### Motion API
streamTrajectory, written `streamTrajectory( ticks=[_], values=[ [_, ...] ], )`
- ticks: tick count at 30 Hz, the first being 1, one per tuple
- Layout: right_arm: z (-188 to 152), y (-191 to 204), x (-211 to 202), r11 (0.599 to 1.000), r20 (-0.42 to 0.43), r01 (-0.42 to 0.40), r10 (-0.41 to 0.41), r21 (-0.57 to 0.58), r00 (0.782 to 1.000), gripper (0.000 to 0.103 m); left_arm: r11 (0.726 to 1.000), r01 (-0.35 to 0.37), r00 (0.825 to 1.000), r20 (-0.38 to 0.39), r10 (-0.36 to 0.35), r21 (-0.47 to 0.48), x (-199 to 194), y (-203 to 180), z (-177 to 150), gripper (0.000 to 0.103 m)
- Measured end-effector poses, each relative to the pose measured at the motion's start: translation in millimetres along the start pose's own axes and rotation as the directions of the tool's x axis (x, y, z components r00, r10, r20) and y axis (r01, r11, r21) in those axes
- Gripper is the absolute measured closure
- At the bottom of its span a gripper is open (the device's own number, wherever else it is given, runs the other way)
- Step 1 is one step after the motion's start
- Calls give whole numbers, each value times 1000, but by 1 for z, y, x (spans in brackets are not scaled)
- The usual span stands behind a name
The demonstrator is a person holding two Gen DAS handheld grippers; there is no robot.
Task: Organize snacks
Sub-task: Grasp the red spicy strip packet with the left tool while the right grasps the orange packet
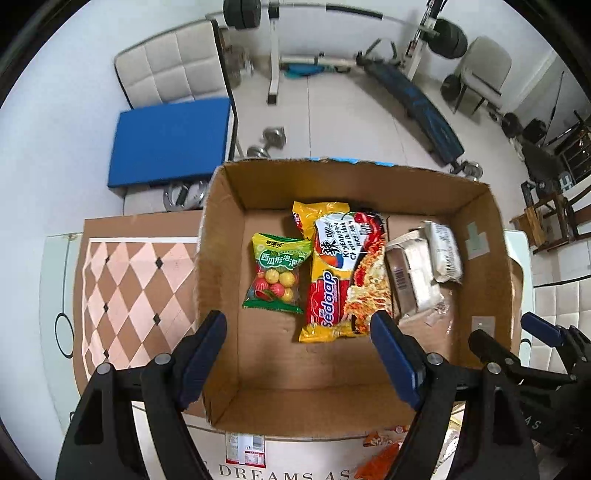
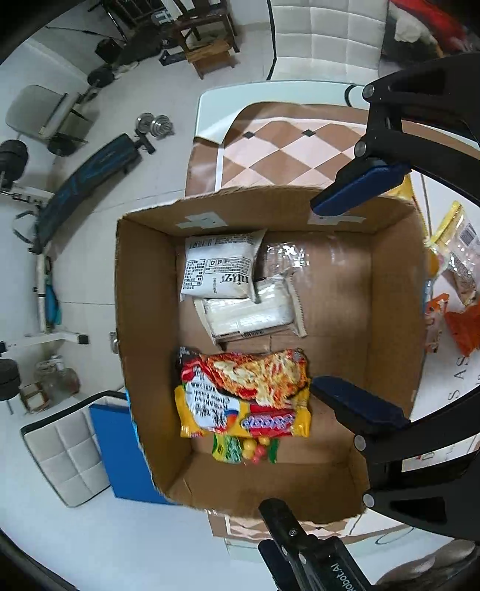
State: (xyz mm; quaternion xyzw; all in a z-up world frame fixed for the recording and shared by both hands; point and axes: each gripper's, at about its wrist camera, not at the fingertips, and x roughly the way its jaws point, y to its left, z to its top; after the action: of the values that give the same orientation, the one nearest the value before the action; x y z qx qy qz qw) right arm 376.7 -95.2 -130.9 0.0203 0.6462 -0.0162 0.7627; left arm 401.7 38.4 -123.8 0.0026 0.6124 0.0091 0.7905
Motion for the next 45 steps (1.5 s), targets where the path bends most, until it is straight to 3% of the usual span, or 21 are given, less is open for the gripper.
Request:
streamTrajectory(
  ticks=[13,24,29,34,39,42,45],
  values=[
    [-79,12,-96,1000,225,11,-5,-26,974,12,1000,-1,976,220,-3,18,-99,-6,-79,24],
    [-143,10,-138,998,274,-57,52,8,960,12,999,33,967,252,-30,-8,-133,0,-130,24],
    [-171,4,-118,992,183,-114,103,54,978,12,999,24,979,204,-14,-49,-122,13,-156,24],
    [-207,-6,-52,985,3,-124,125,123,992,12,996,-24,995,97,33,-90,-83,32,-191,24],
    [-235,-4,28,987,-167,-107,126,120,978,12,989,-61,996,-74,51,-135,-22,57,-223,24],
    [-242,2,63,989,-218,-108,129,105,967,12,987,-91,988,-133,74,-134,14,67,-233,24],
    [-243,12,91,993,-264,-86,104,77,959,12,987,-78,978,-205,48,-143,50,76,-233,24]
  ],
)
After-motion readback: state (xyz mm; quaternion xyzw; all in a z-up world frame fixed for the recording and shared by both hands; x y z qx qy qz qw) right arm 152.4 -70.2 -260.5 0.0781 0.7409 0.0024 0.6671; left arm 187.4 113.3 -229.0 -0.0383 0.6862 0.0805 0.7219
